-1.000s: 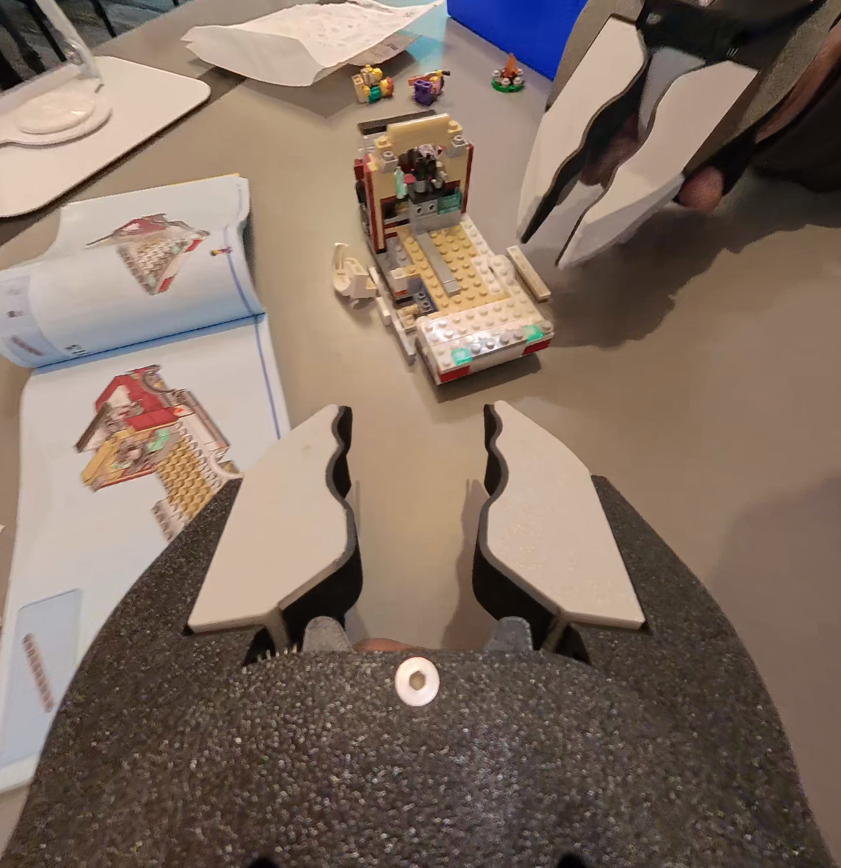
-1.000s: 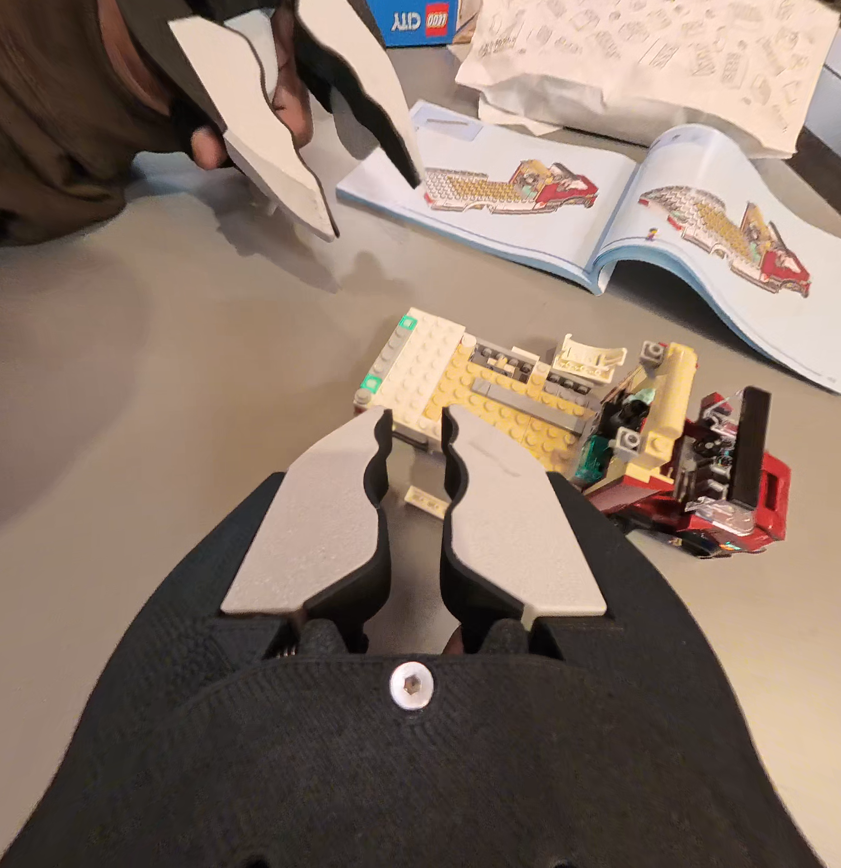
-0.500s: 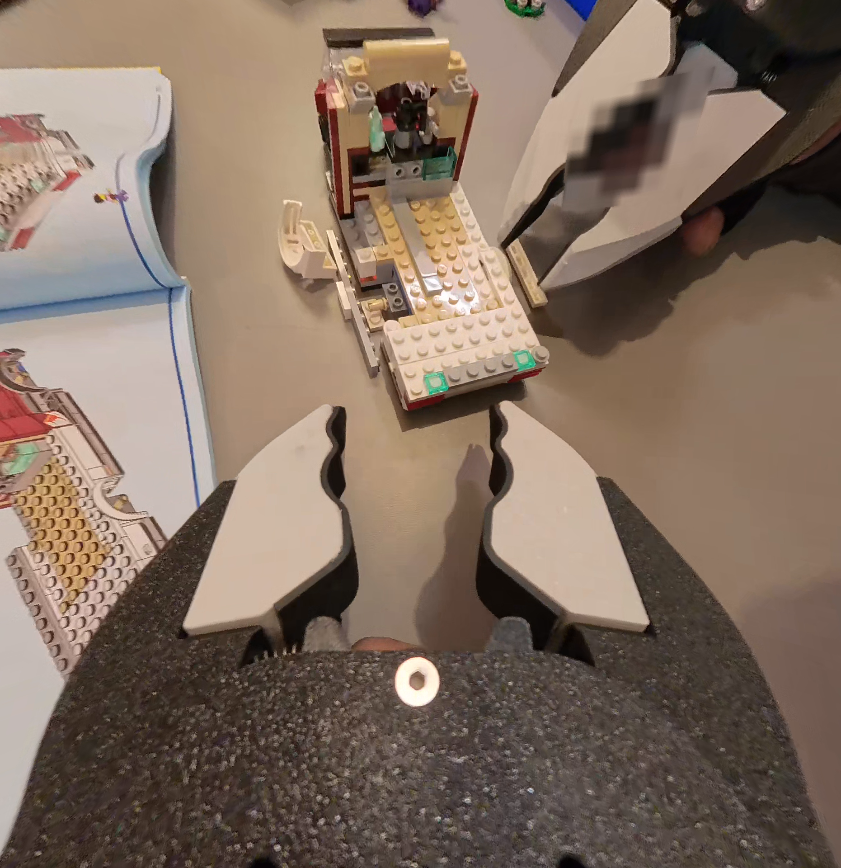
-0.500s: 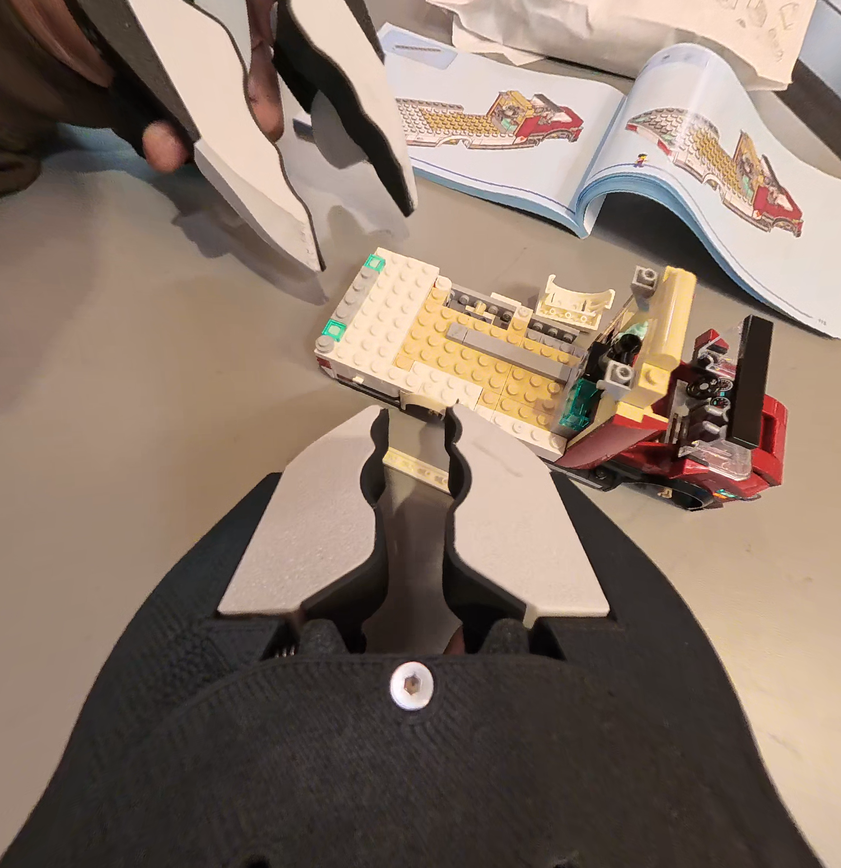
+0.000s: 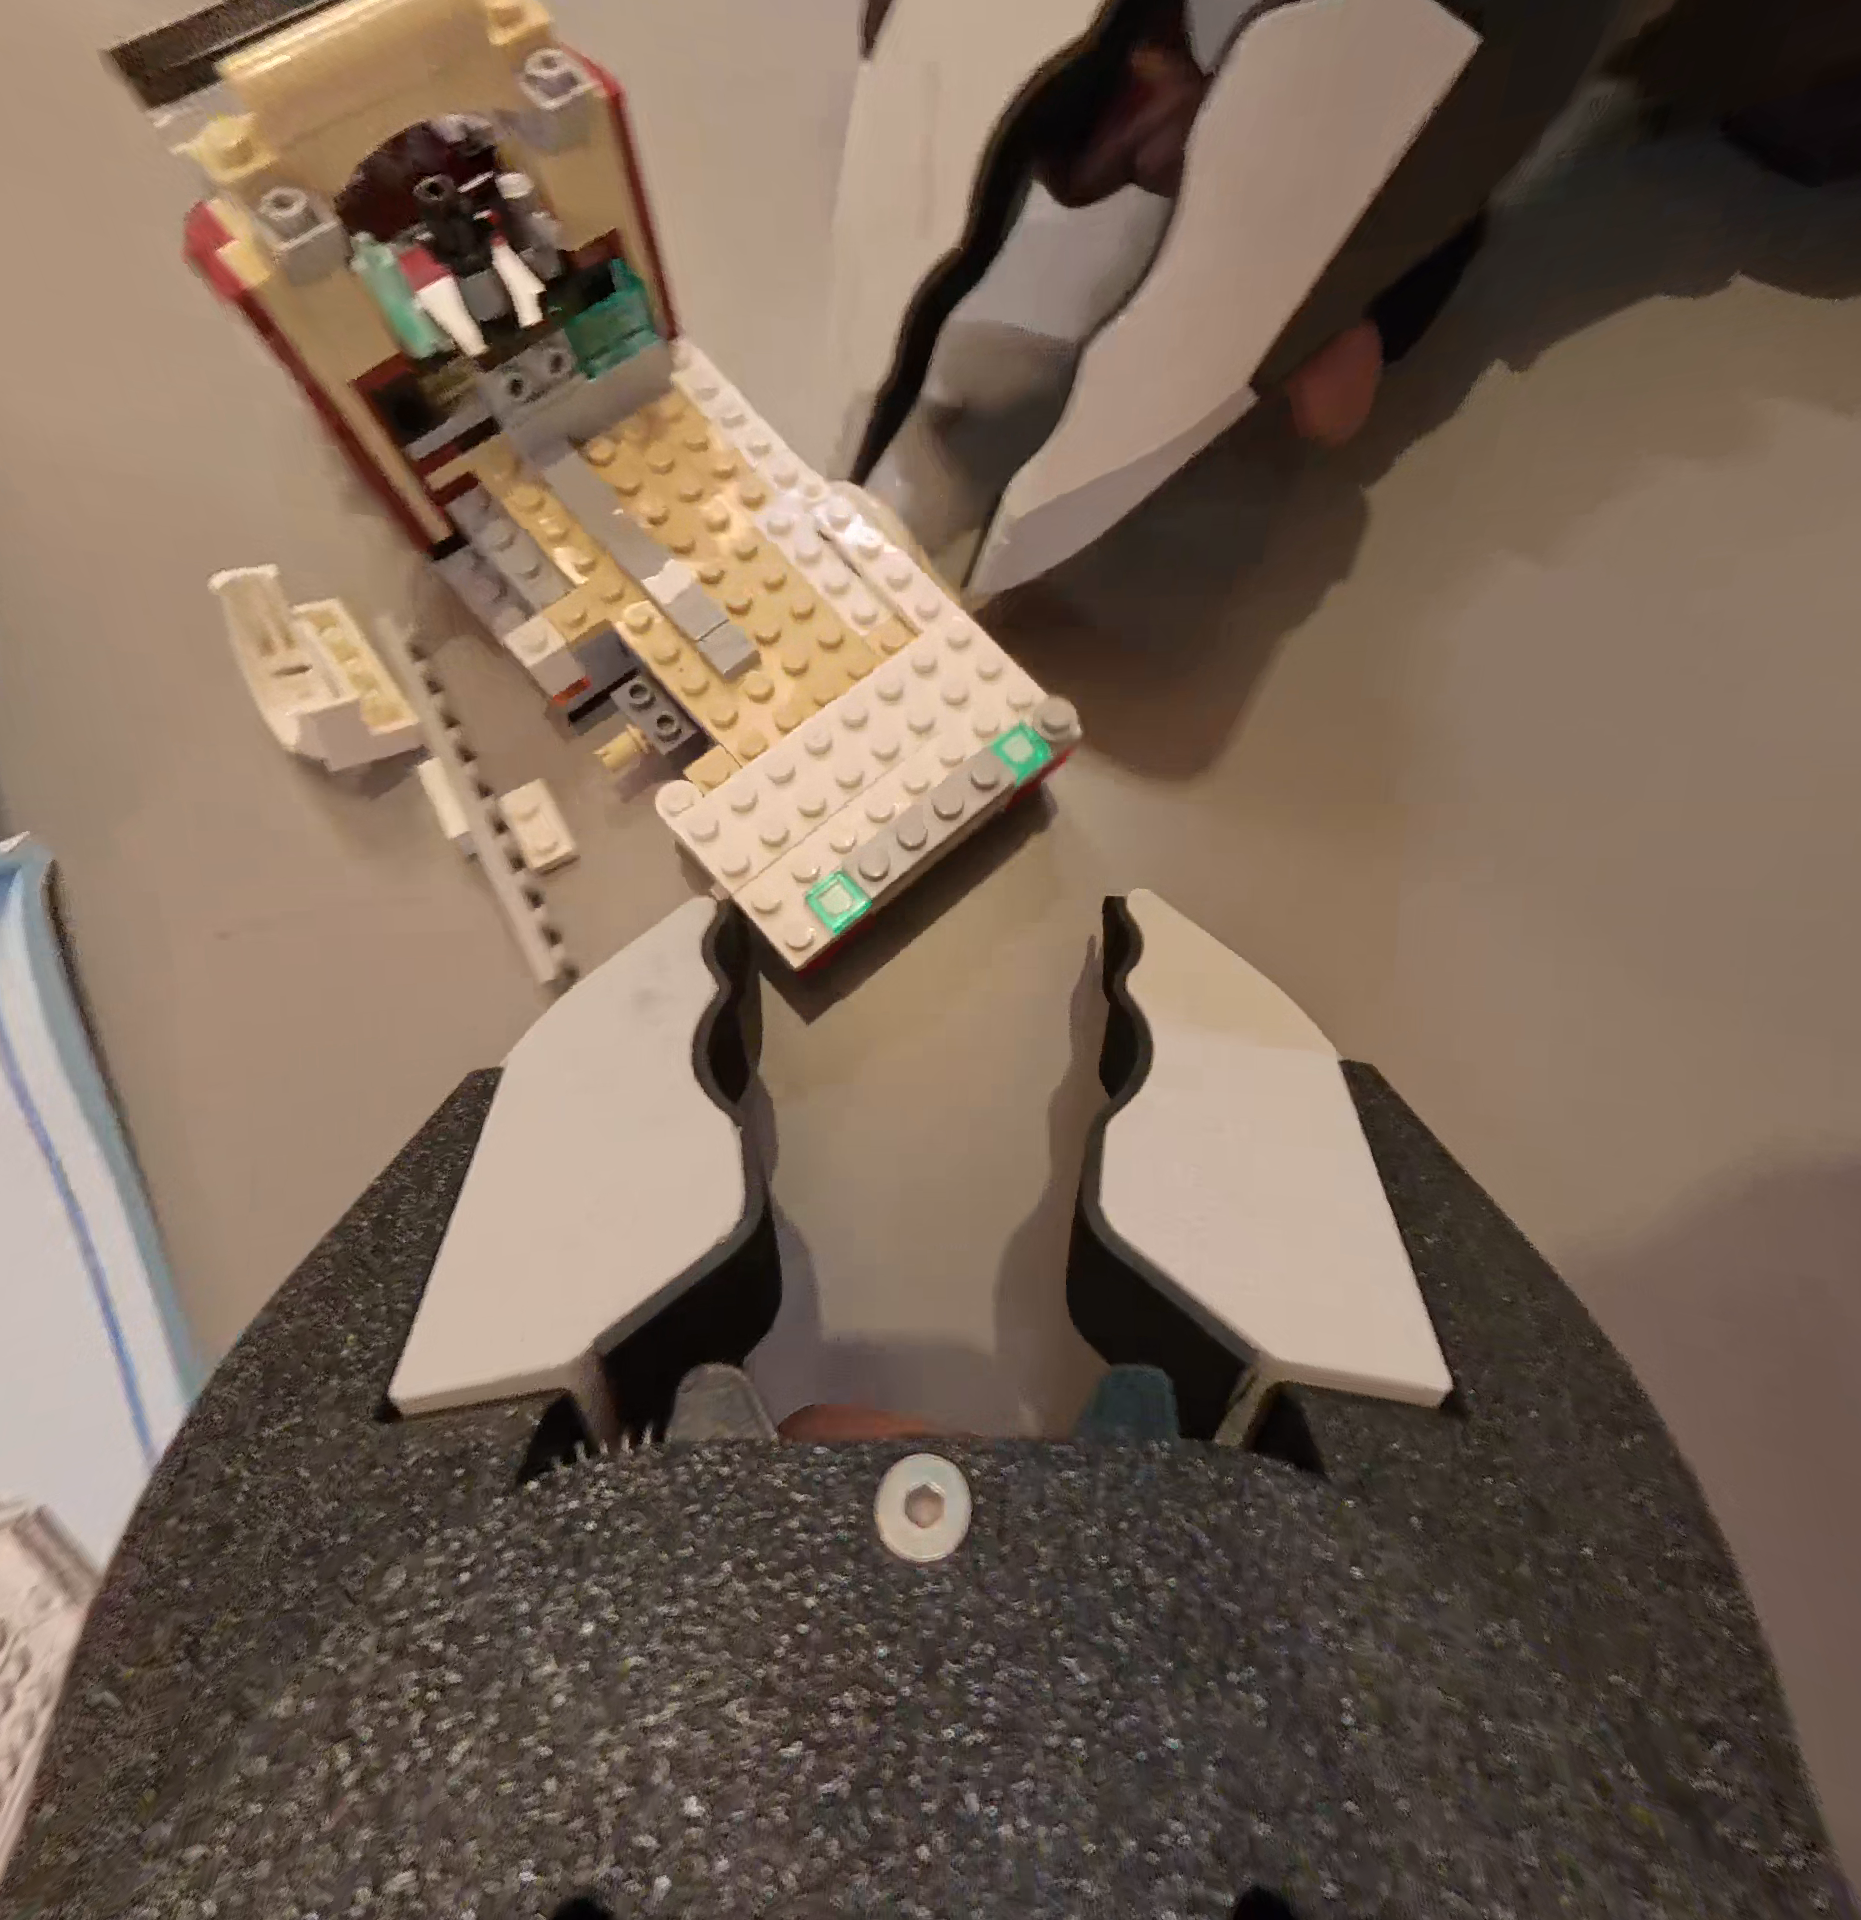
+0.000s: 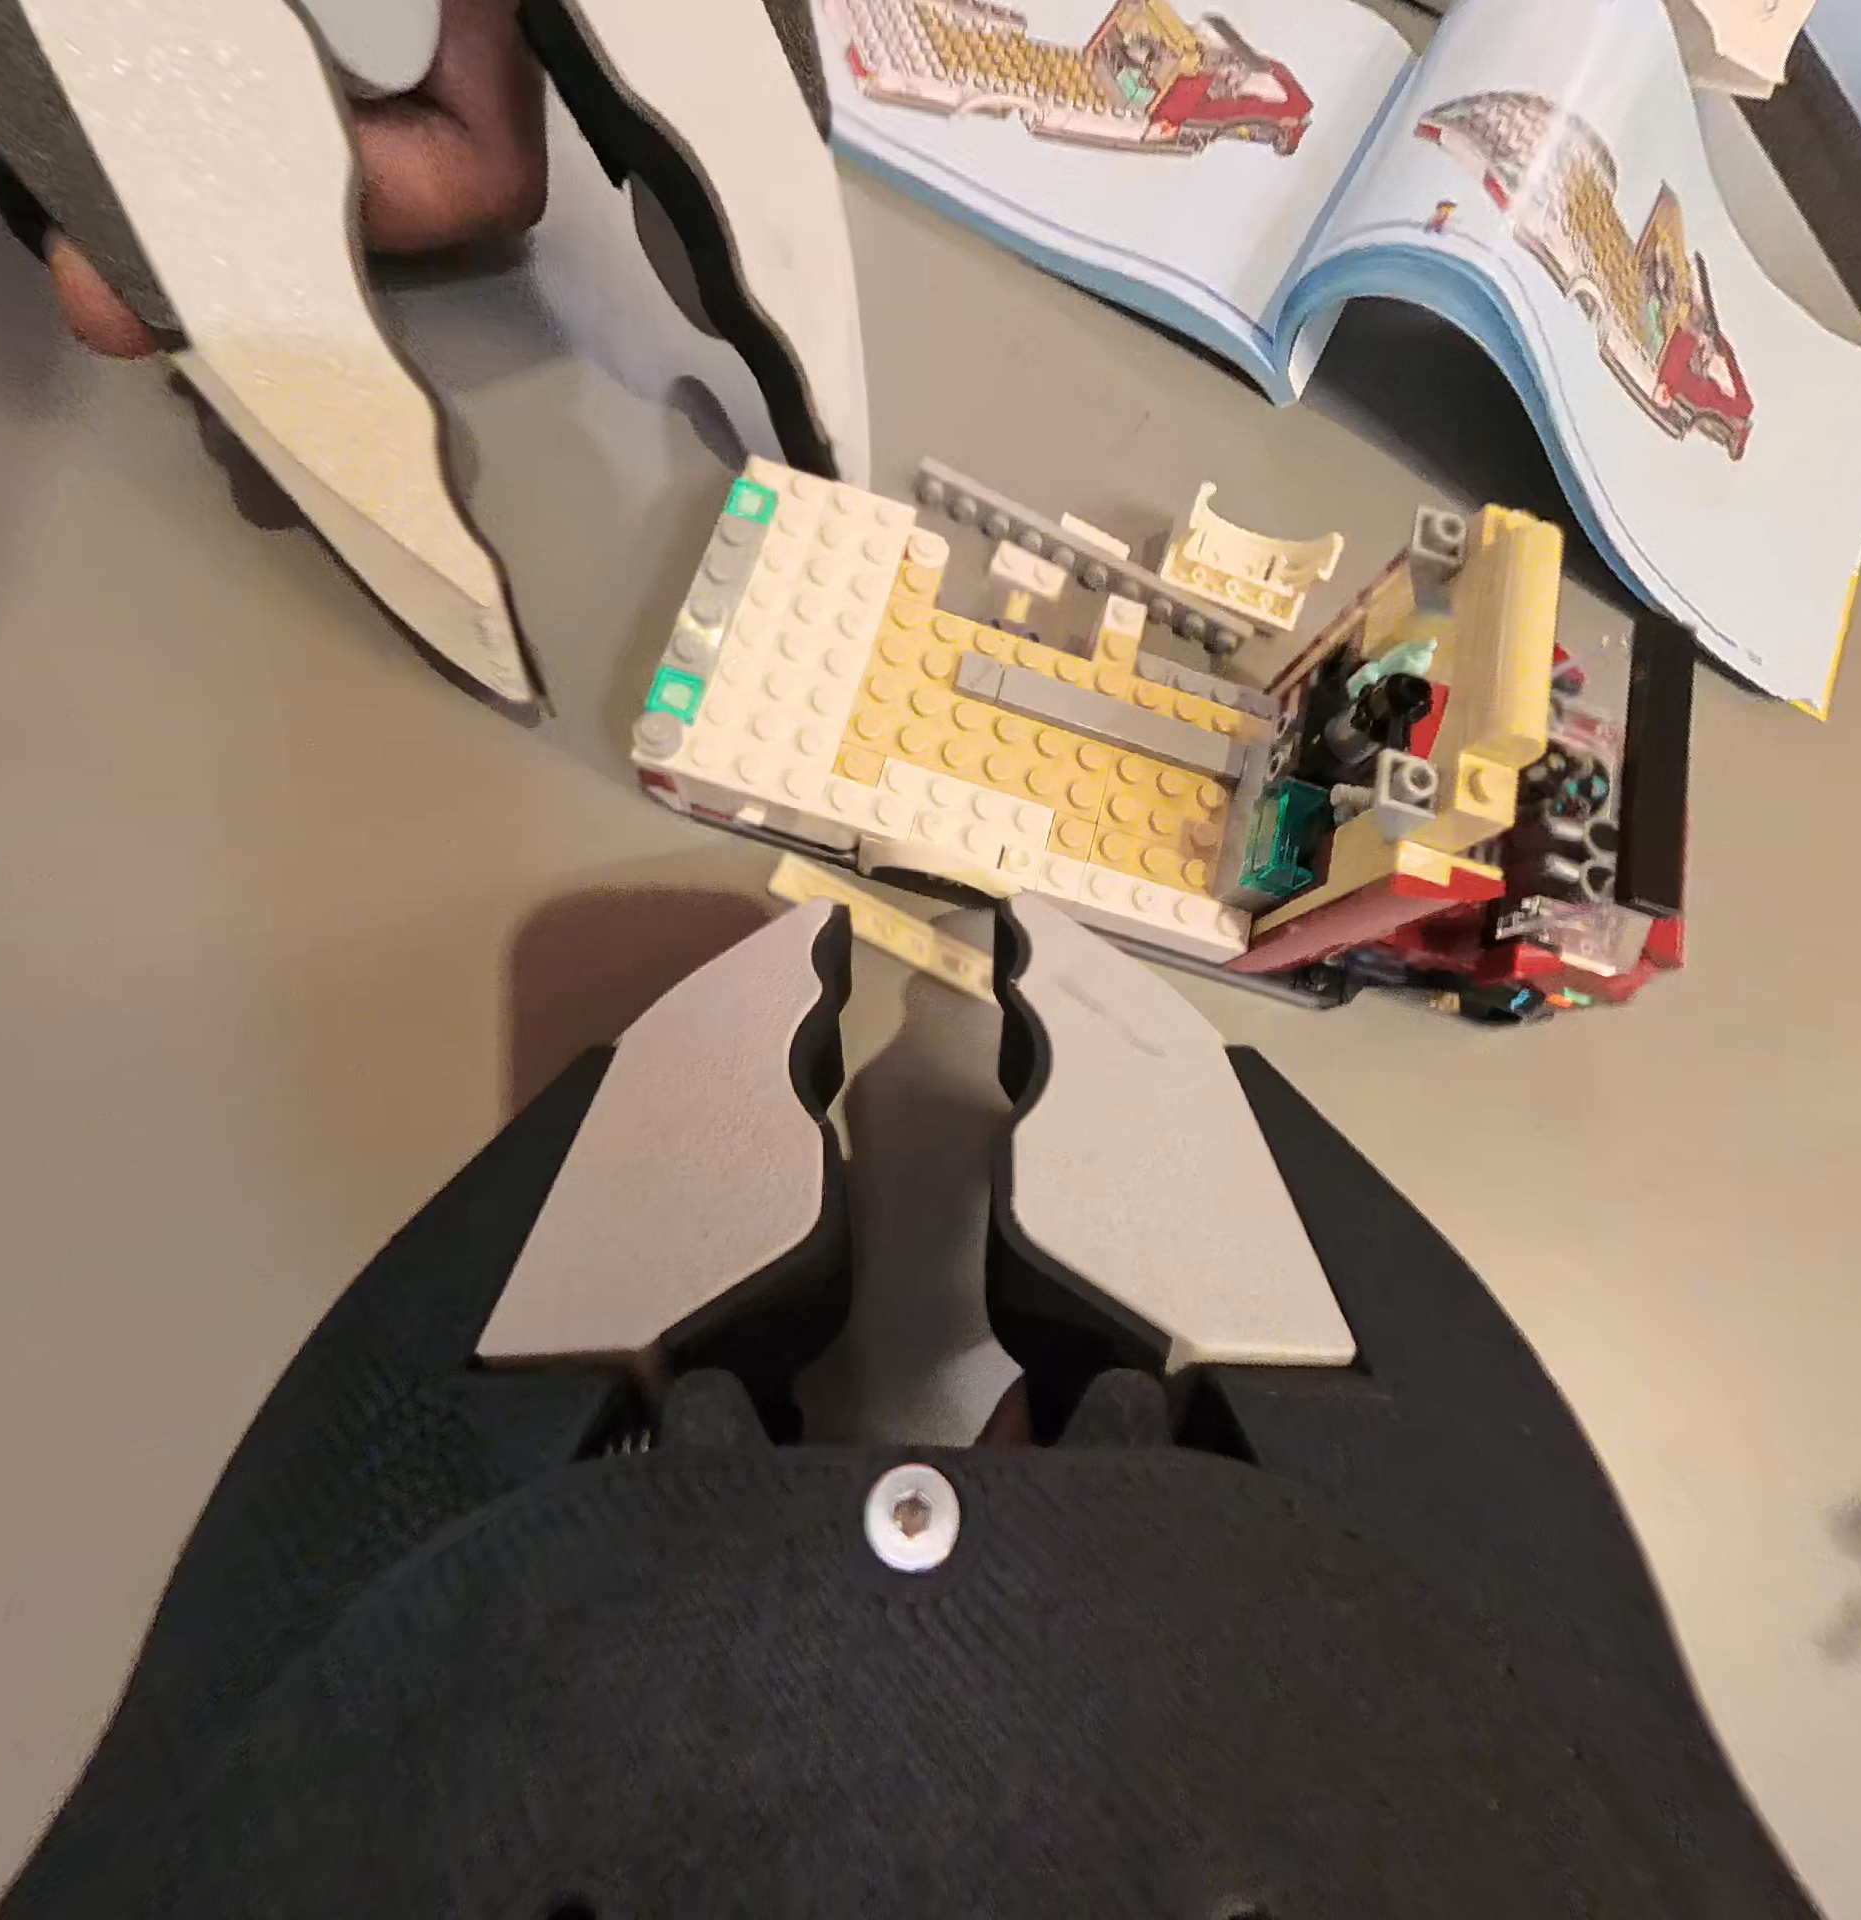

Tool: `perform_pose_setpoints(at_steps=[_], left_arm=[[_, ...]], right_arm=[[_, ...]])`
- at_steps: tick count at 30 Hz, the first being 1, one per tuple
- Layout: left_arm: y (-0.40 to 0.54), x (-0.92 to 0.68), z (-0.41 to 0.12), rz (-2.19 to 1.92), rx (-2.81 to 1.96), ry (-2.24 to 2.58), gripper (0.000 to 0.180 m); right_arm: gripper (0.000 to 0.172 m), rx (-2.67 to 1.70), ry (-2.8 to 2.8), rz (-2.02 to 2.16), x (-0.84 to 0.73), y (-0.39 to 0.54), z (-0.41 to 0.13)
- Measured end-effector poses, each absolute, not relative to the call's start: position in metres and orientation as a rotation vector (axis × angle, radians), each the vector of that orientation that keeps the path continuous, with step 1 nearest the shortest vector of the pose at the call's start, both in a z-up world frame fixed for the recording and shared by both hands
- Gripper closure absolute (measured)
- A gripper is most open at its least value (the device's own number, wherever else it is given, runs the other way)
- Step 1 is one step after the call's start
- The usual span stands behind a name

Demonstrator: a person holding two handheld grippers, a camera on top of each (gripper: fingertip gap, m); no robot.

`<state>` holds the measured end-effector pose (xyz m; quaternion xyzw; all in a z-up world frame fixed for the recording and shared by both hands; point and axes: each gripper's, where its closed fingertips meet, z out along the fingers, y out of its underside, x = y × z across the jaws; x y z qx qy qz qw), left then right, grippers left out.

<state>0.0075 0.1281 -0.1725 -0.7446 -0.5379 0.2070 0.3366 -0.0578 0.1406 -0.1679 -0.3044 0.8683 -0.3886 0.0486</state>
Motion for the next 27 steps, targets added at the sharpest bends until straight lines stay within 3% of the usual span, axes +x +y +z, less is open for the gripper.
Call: perform_pose_setpoints(at_steps=[12,22,27], left_arm=[[0.155,-0.02,-0.145,0.708,-2.007,-1.091,0.125],[0.175,-0.036,-0.149,0.731,-2.097,-0.84,0.161],[0.178,-0.04,-0.152,0.754,-2.121,-0.828,0.17]], right_arm=[[0.146,-1.018,2.498,-1.24,-0.07,0.184,-0.155],[0.151,-1.009,2.407,-1.305,-0.04,0.181,-0.148],[0.158,-0.997,2.421,-1.271,-0.04,0.179,-0.151]])
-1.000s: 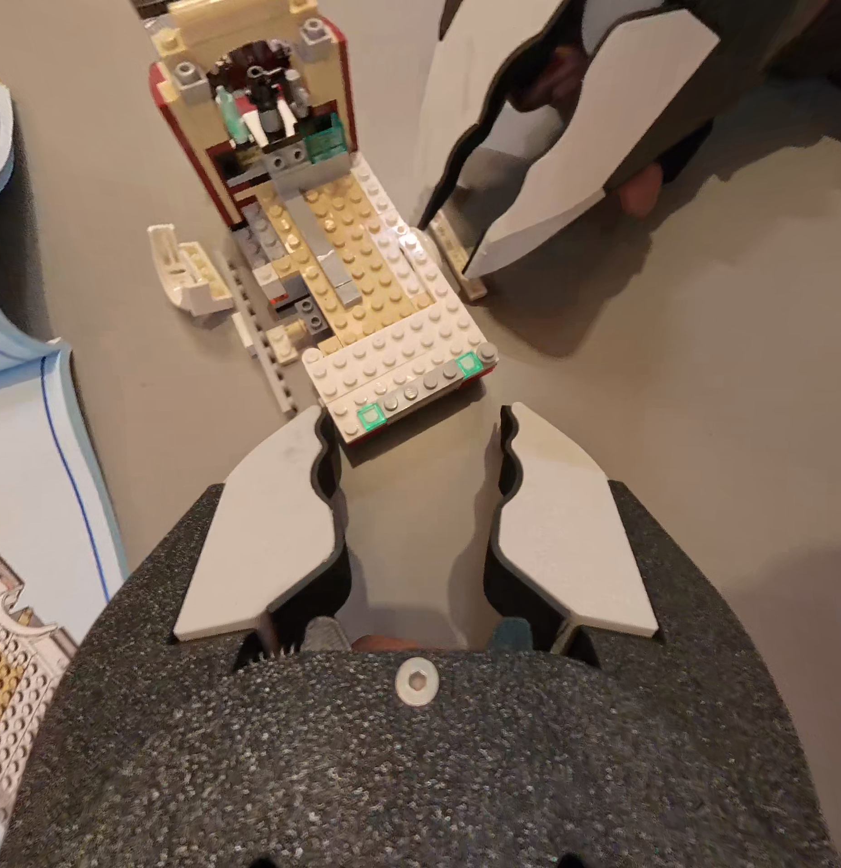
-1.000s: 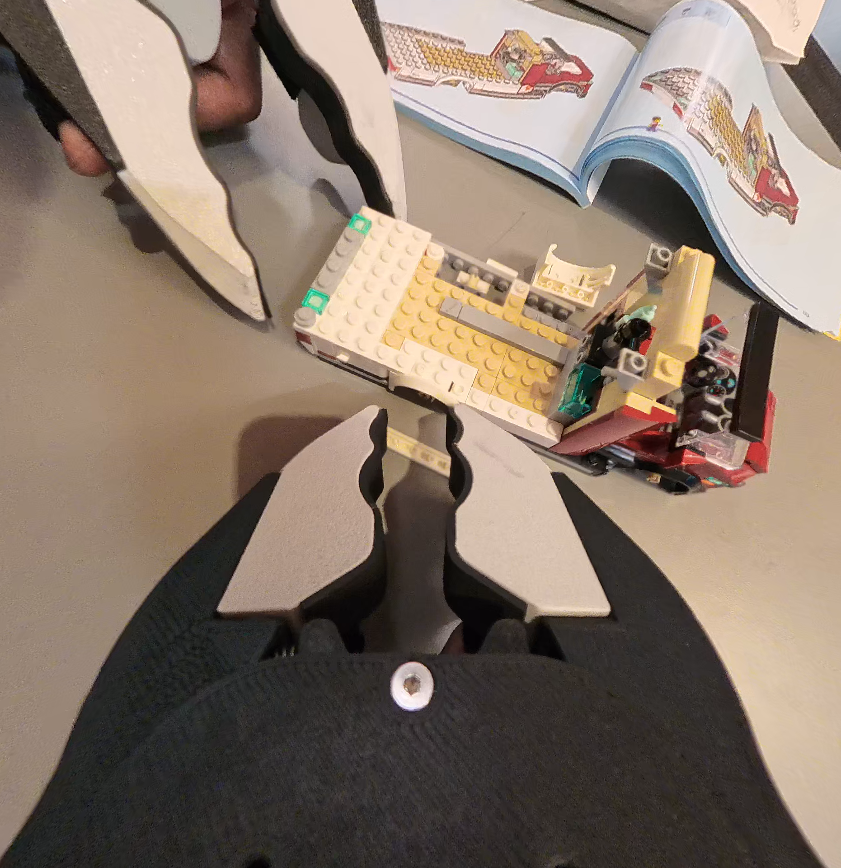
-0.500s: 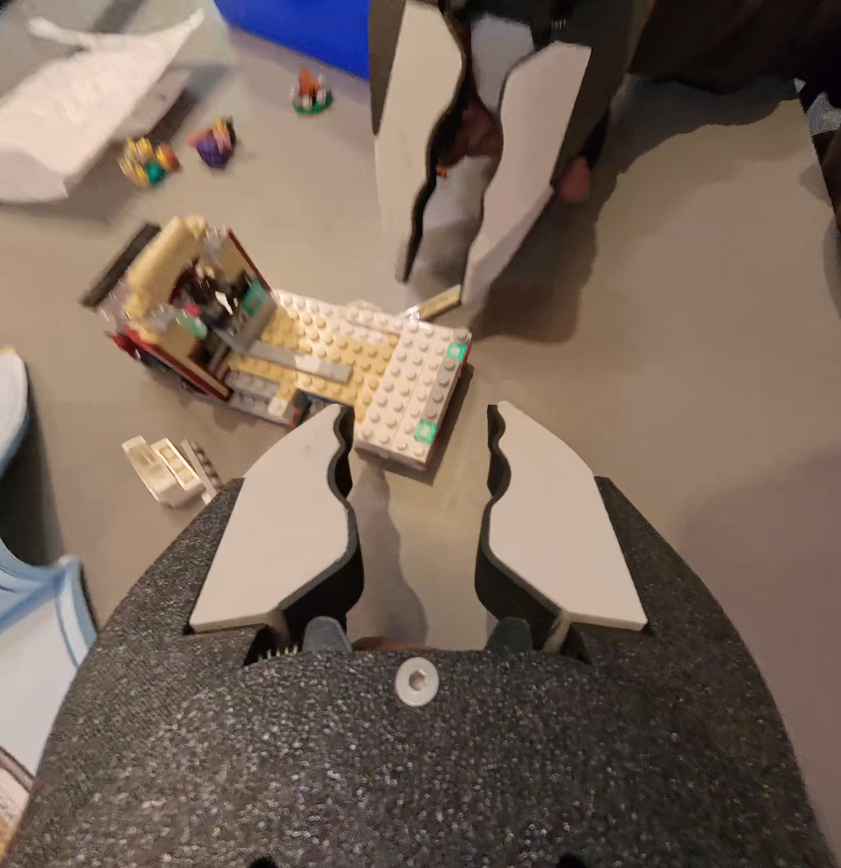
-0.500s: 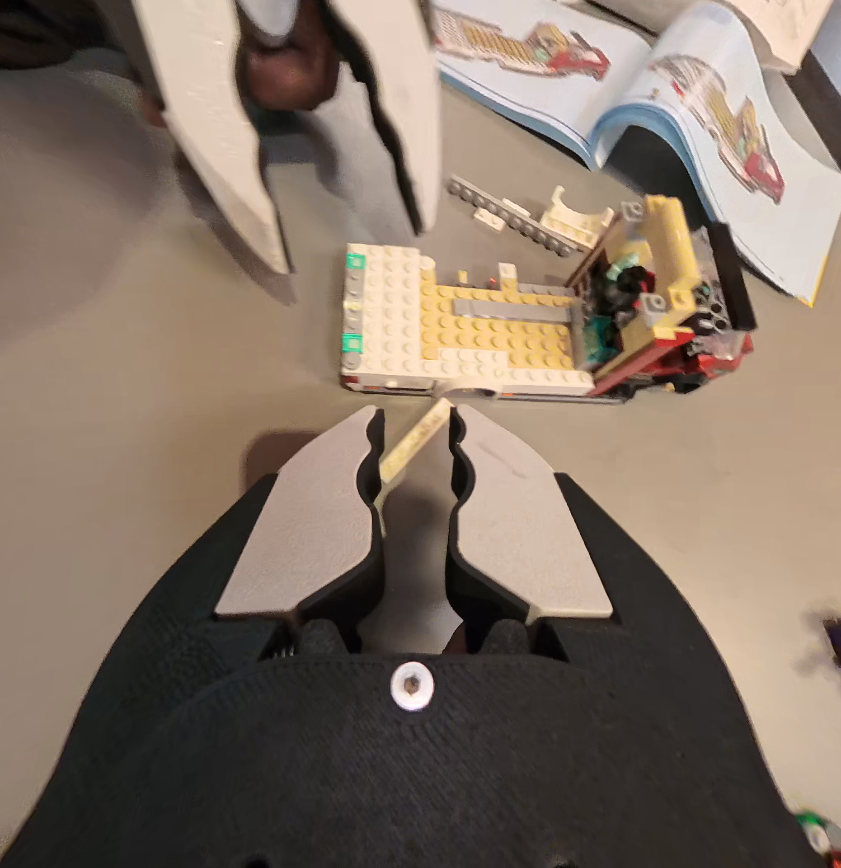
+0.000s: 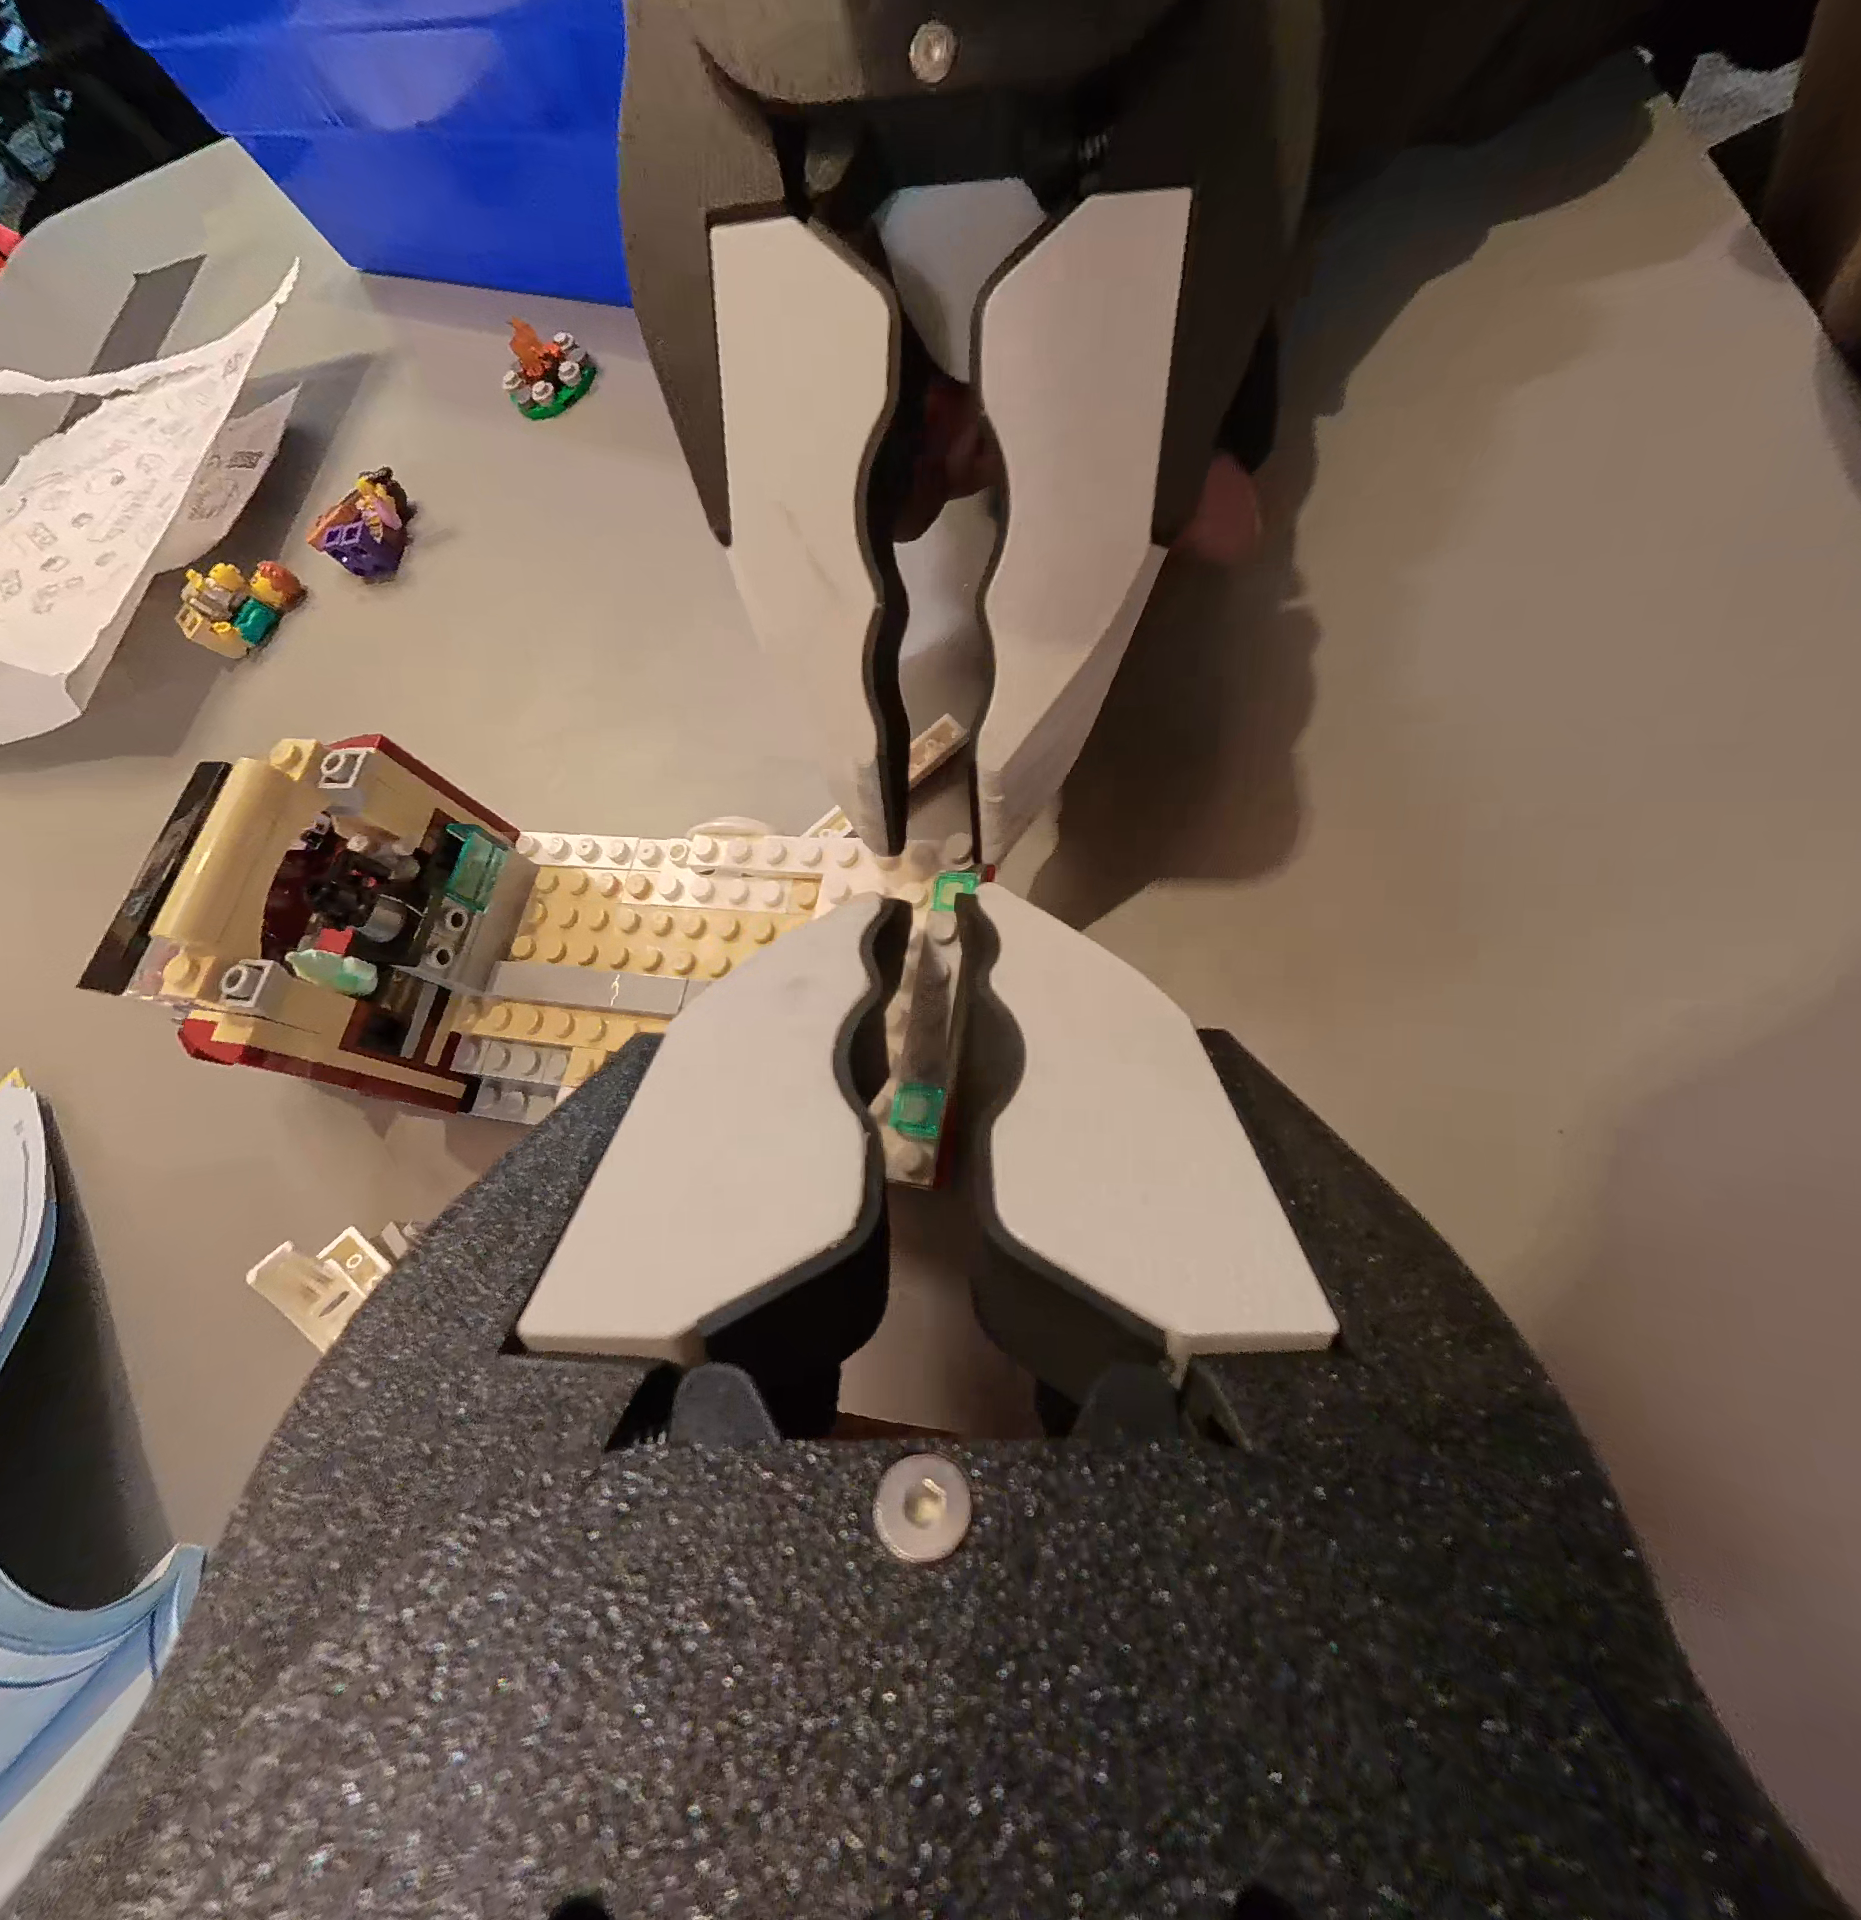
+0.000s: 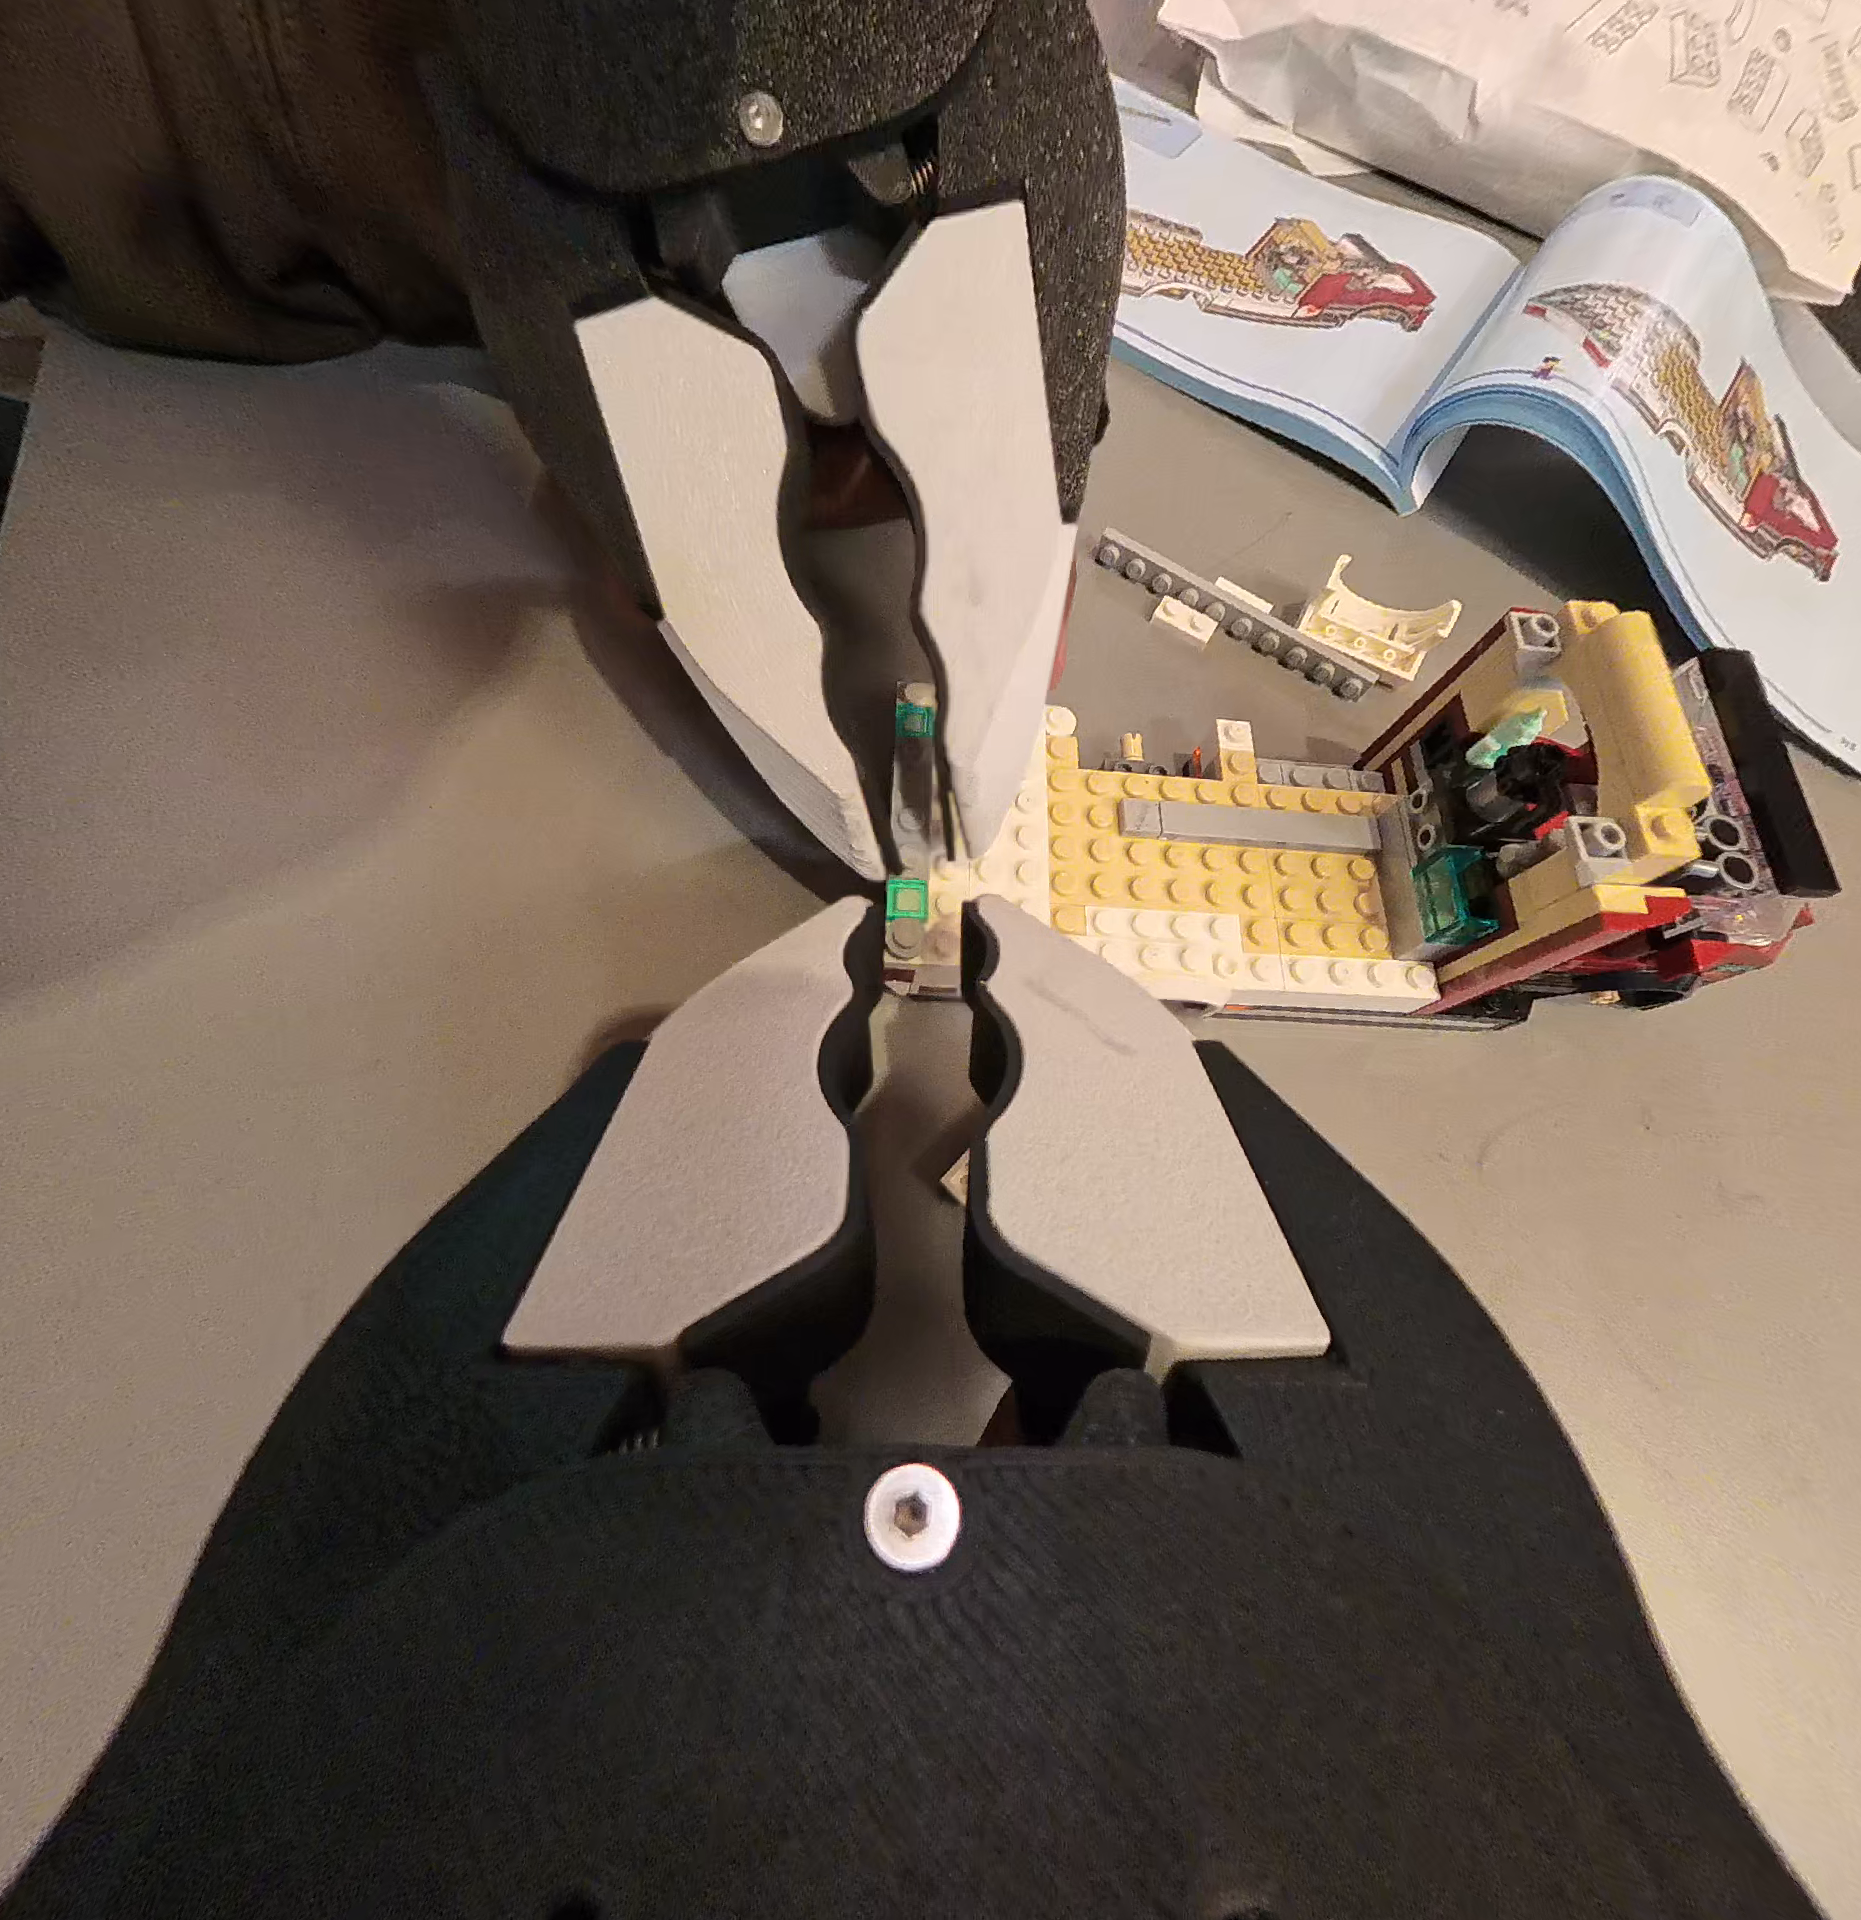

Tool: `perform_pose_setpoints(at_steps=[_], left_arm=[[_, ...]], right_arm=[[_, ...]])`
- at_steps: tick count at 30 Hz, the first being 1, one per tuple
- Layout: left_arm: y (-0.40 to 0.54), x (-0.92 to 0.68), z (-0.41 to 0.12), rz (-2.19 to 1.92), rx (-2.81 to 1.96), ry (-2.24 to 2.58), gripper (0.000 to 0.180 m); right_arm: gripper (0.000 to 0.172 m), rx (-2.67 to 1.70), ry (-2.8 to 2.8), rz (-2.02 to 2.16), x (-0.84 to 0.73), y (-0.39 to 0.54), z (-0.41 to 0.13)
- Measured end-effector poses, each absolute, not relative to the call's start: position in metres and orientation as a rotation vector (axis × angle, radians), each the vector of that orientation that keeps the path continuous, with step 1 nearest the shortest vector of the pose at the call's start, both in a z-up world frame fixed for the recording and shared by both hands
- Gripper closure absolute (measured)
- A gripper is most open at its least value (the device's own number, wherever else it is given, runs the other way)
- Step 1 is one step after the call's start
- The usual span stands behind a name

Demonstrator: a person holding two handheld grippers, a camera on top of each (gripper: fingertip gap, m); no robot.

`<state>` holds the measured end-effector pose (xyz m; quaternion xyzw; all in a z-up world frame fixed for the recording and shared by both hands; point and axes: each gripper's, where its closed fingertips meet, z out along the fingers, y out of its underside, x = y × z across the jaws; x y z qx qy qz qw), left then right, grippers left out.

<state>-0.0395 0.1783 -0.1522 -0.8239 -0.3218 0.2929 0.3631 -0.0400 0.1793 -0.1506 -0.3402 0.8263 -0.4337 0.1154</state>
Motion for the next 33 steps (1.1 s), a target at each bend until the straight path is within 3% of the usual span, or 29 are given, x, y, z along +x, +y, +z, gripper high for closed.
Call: perform_pose_setpoints(at_steps=[33], left_arm=[[0.184,-0.0443,-0.1569,0.746,-2.136,-0.835,0.173]], right_arm=[[0.166,-0.935,2.446,-1.167,-0.0432,0.1826,-0.1547]])
